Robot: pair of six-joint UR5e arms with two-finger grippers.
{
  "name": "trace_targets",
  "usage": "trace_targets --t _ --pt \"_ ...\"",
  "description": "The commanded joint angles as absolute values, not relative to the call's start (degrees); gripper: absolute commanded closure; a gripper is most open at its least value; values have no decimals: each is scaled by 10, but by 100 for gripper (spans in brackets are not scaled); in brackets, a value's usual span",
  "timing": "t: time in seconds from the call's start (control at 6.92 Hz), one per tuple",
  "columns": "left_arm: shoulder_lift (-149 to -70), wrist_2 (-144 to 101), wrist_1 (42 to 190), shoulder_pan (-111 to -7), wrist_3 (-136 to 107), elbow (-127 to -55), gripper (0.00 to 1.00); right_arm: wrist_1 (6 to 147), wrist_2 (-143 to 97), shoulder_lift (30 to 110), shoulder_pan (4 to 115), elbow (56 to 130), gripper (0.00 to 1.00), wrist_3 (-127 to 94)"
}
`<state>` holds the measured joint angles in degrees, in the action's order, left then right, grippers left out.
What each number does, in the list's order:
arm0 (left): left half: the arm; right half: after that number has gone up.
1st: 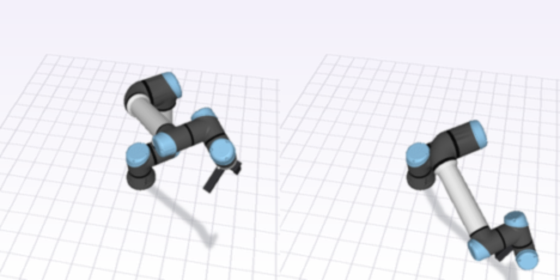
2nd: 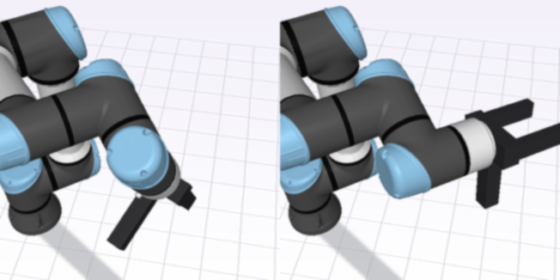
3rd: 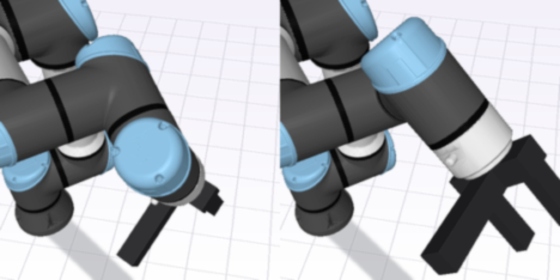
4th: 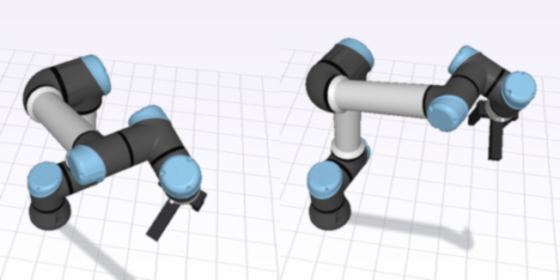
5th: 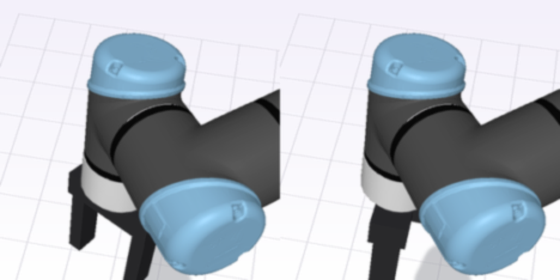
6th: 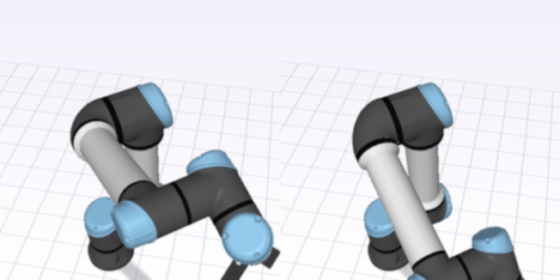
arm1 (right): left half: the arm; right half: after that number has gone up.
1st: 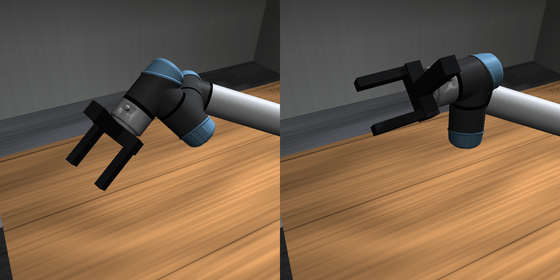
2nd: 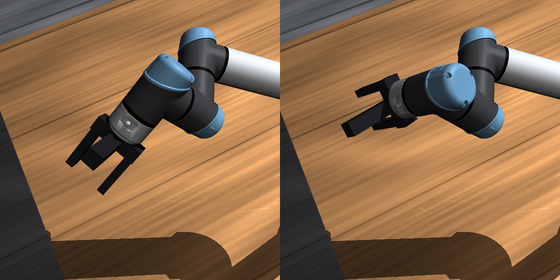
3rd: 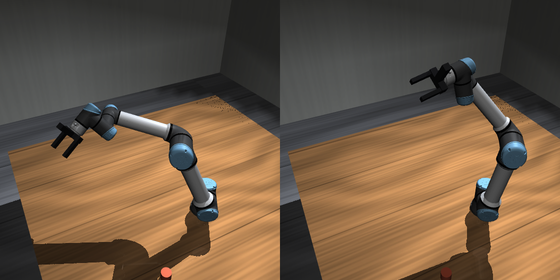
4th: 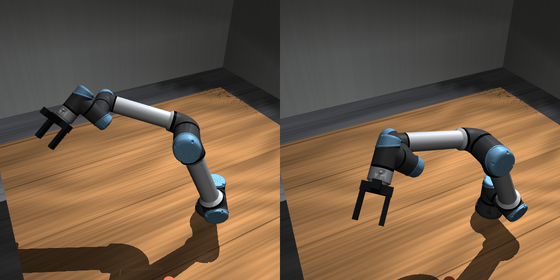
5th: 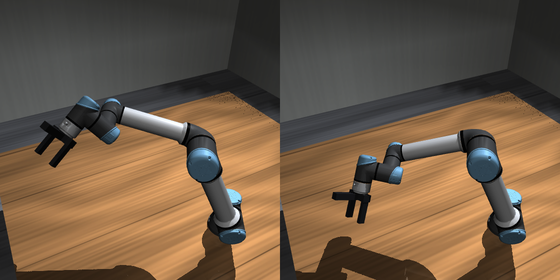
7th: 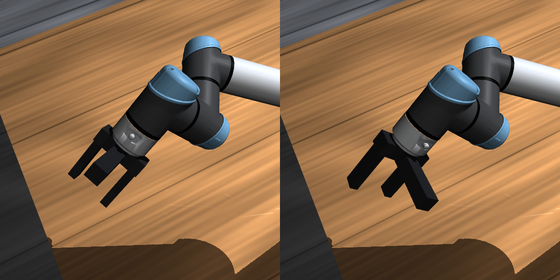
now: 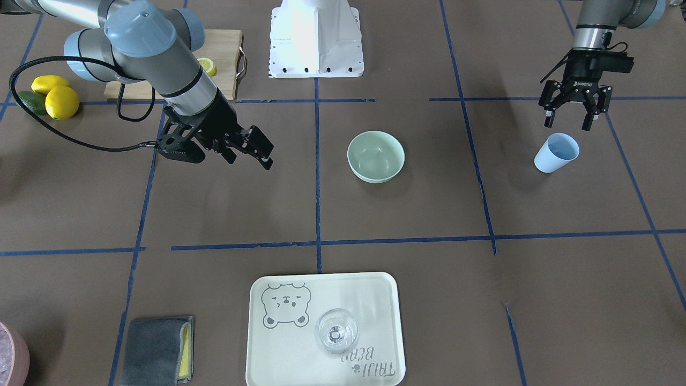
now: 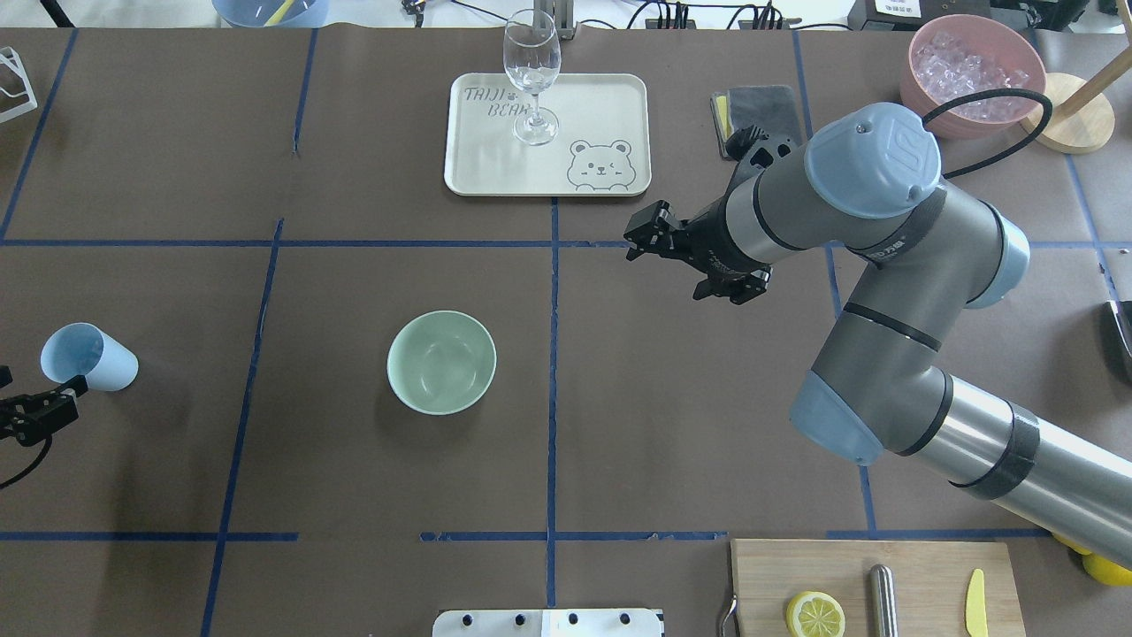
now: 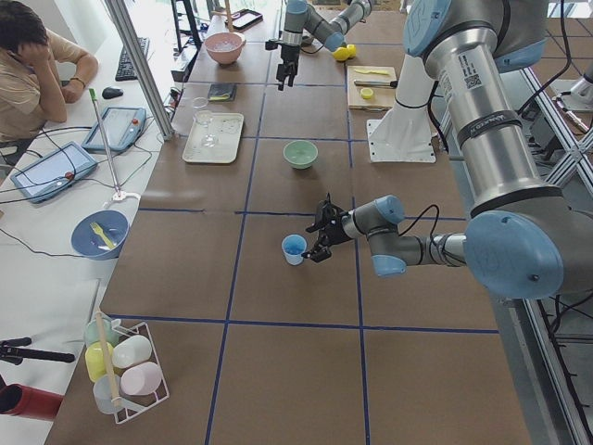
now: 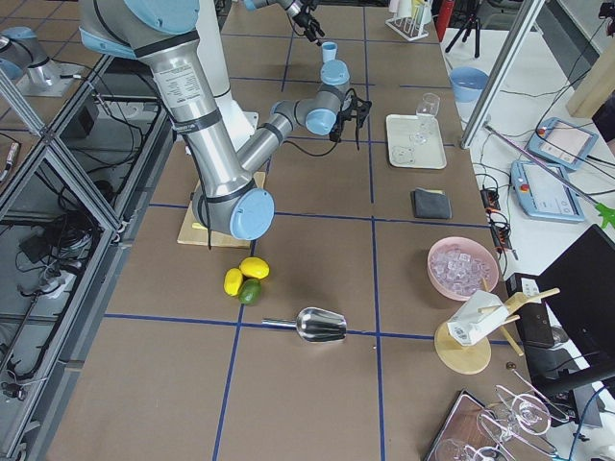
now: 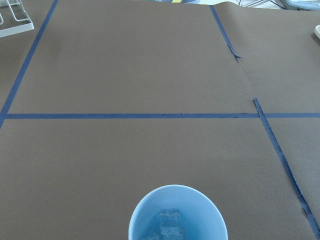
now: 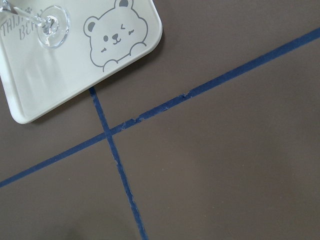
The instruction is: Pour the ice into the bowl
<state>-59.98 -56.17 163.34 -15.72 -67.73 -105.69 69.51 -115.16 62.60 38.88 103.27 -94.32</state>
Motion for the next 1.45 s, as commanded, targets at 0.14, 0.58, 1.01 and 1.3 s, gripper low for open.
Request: trace_targets --t 0.14,0.58,1.01,1.3 --pt "-597 -457 1608 -66 -760 -1050 0 695 -1152 630 389 1039 0 -943" --pt "-620 -402 1605 -52 -842 -1006 0 695 -1150 637 389 1038 0 -943" --pt "-676 -335 1605 -52 -841 -932 1 695 -1144 638 389 1038 0 -943" --pt "-714 -296 1604 -52 -839 -892 1 695 -1145 638 389 1039 0 -943"
